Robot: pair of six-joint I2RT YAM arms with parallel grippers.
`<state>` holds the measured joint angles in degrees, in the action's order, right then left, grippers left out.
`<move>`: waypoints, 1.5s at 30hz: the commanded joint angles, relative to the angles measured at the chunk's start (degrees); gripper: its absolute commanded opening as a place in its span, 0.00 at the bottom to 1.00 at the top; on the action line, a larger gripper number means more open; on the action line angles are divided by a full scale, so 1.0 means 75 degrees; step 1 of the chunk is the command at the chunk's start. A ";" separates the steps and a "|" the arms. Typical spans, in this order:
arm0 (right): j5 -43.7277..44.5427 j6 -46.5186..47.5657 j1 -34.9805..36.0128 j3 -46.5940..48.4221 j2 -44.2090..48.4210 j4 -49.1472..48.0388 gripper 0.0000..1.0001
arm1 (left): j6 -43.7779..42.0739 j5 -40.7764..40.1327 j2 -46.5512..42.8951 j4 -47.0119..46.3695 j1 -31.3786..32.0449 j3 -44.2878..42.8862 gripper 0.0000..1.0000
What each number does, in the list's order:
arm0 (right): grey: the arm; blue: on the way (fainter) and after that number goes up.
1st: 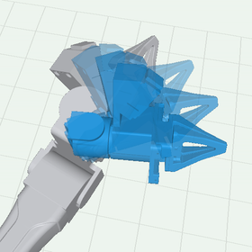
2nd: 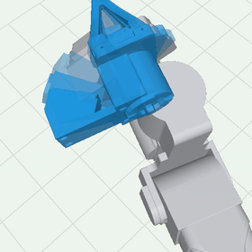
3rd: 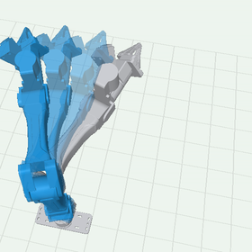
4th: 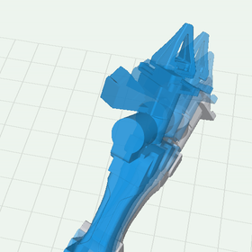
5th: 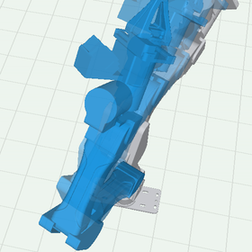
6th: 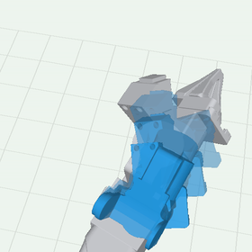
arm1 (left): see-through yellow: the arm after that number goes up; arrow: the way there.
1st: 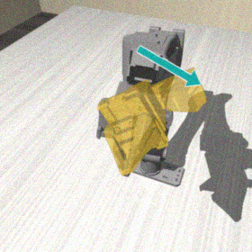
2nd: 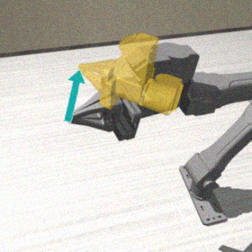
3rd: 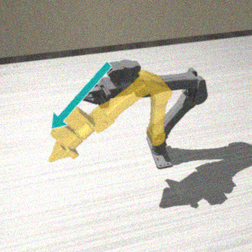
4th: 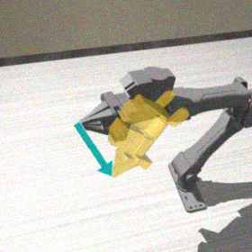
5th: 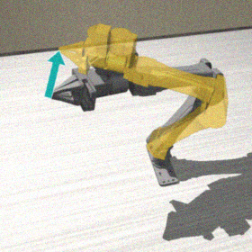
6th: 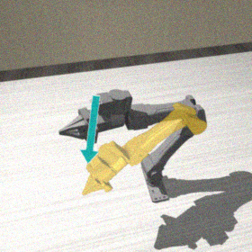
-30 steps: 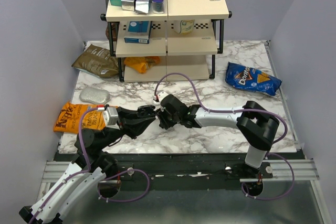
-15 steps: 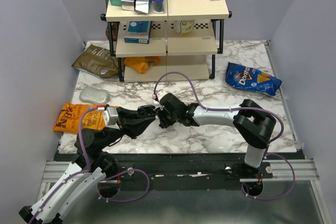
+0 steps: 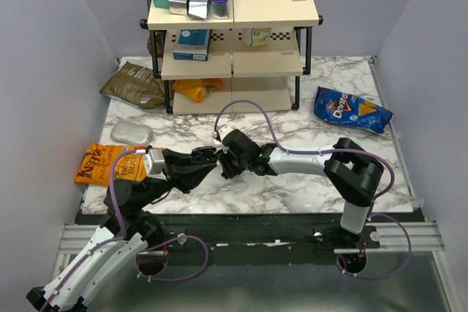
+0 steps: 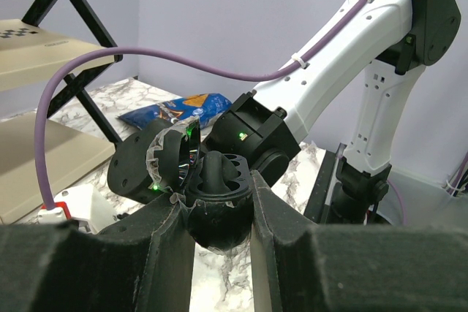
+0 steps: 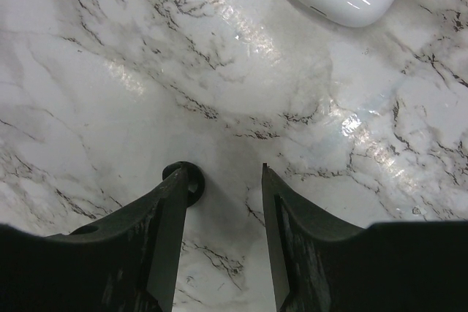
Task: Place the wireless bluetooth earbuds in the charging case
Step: Pick up the earbud from the center of the board.
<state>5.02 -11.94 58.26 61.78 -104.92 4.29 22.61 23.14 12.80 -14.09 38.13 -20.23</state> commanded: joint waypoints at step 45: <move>-0.0025 -0.0575 0.0306 -0.0291 0.0511 -0.0069 0.64 | 0.0161 0.0080 -0.0066 -0.0278 0.0025 -0.0010 0.00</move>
<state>2.02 -15.03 60.45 61.12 -105.43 3.09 23.22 23.16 12.80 -14.94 38.13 -20.23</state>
